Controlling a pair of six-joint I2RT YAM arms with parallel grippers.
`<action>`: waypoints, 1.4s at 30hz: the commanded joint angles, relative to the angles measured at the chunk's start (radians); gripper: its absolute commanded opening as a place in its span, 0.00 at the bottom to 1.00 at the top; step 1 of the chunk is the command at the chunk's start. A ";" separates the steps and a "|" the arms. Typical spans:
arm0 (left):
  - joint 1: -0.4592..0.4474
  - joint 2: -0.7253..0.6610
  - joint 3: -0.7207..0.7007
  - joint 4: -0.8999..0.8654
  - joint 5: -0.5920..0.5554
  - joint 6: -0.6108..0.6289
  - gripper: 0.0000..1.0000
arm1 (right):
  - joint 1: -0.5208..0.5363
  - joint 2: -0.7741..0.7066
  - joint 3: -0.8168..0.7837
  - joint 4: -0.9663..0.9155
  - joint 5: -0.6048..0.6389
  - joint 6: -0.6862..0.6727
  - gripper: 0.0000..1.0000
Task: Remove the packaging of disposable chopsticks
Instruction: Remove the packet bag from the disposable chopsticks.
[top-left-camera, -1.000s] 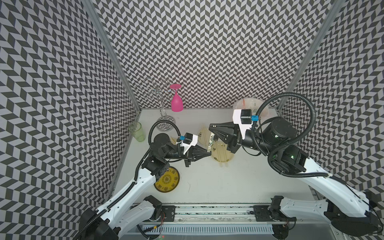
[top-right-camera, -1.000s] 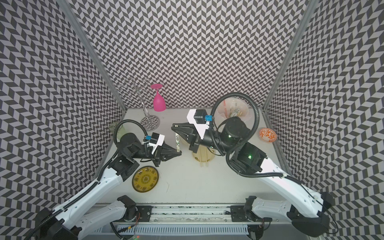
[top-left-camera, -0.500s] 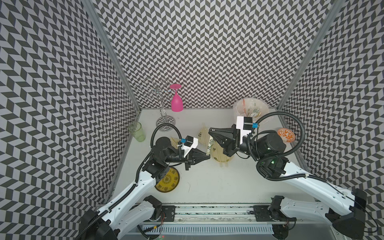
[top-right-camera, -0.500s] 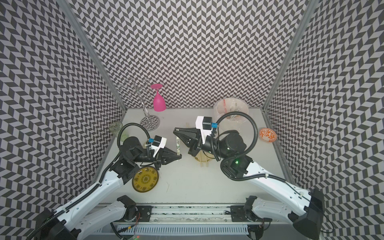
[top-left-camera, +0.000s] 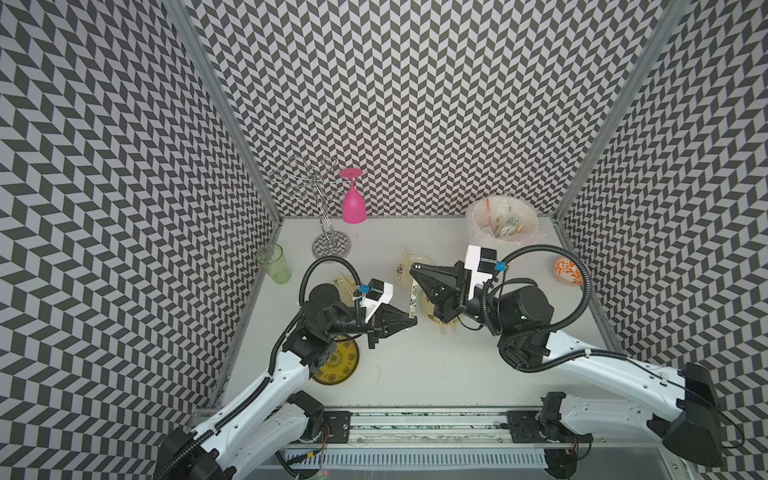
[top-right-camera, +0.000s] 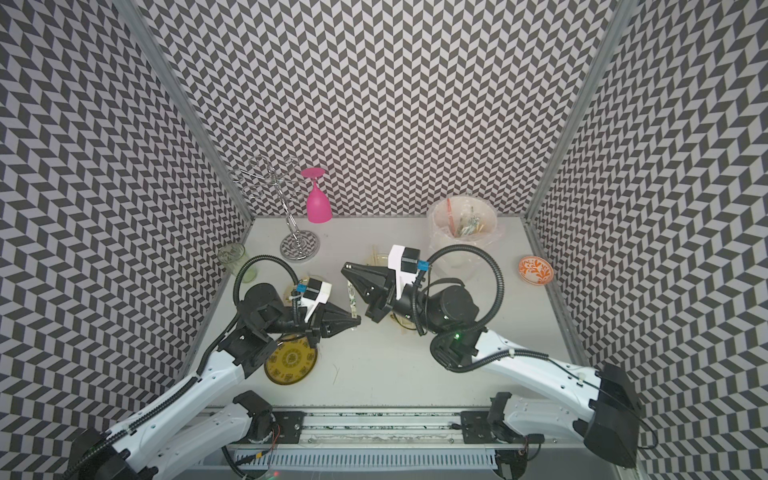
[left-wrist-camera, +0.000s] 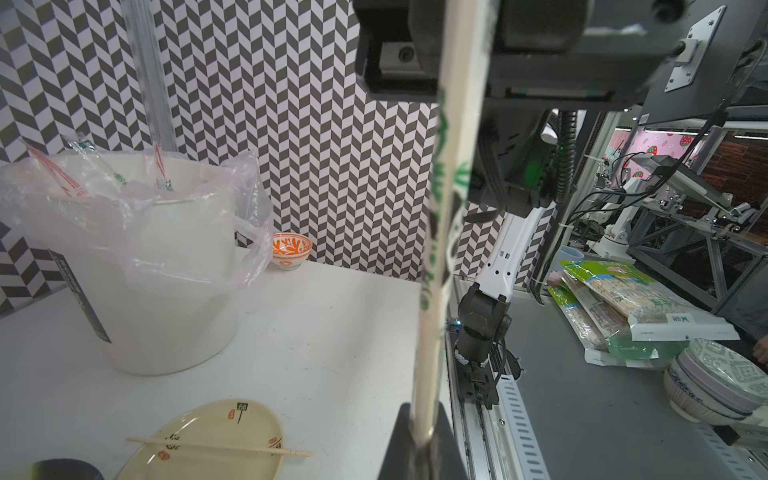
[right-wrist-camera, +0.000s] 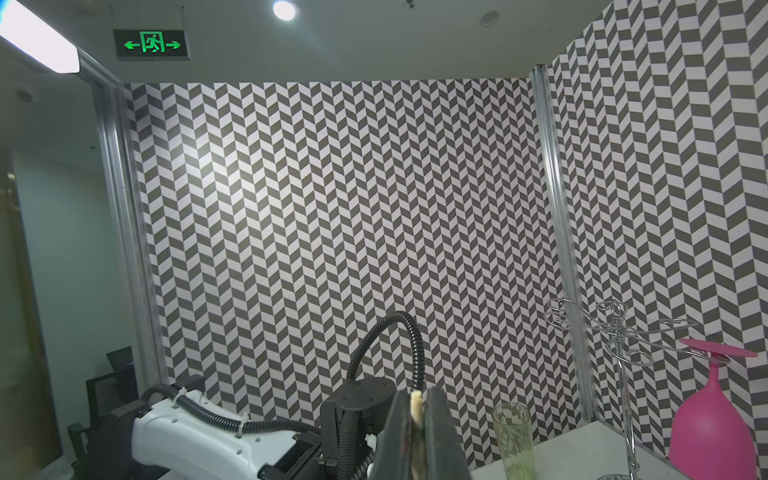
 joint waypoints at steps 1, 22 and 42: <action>0.020 -0.057 0.073 0.340 -0.118 -0.096 0.00 | 0.096 0.097 -0.096 -0.388 0.089 0.005 0.00; 0.046 -0.099 0.015 0.476 -0.186 -0.185 0.00 | 0.145 0.151 -0.172 -0.344 0.024 0.072 0.02; 0.054 -0.117 0.011 0.454 -0.219 -0.171 0.00 | 0.150 0.074 -0.190 -0.407 0.006 0.046 0.00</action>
